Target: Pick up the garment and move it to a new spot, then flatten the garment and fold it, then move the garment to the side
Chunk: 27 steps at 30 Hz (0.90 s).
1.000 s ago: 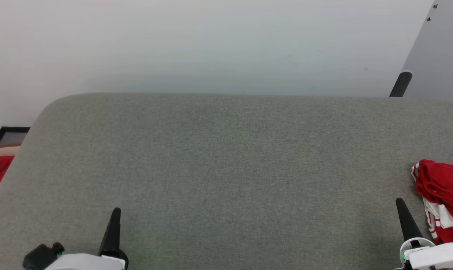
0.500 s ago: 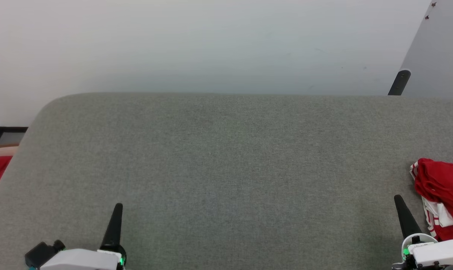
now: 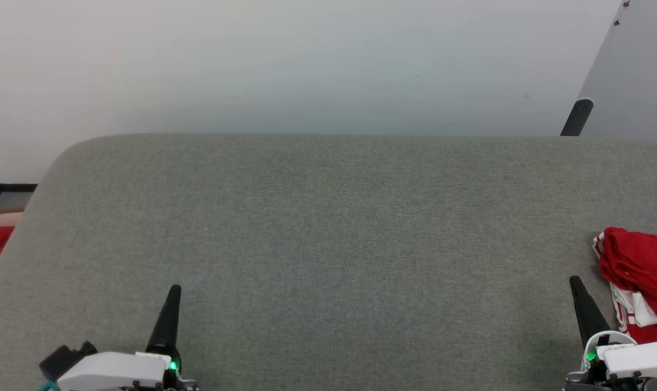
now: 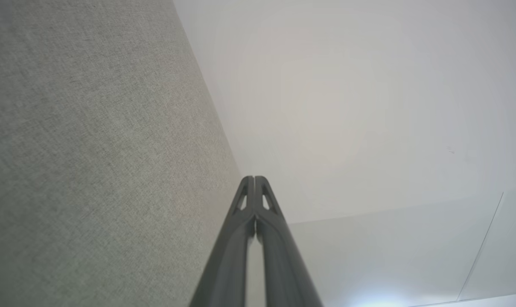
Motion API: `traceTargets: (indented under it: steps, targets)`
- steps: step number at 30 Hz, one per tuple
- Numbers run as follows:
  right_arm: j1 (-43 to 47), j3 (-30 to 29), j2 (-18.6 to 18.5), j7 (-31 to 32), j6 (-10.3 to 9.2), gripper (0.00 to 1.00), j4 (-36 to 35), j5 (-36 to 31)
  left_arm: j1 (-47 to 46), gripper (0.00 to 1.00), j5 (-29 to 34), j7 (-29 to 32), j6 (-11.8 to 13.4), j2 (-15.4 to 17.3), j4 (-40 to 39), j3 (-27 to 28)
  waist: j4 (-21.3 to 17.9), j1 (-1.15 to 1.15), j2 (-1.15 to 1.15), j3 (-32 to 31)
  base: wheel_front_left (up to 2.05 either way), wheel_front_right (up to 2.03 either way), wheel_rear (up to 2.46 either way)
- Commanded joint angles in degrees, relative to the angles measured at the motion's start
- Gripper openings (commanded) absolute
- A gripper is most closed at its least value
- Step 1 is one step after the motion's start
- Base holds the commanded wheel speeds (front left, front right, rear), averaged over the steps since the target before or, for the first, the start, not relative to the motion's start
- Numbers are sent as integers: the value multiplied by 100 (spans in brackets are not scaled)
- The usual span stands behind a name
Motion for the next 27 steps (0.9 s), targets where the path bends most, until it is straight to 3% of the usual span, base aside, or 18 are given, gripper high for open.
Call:
traceTargets:
  steps: [1,27]
  targets:
    - [-123,-17,7,16,5,0,-4,167,-100,0,-142,40,-15,3,-11,31,-4,0,0,3,0,0,0]
    - [-301,-44,82,169,4,0,156,1107,-300,0,-1102,329,-19,-108,95,117,-60,0,0,41,0,0,0]
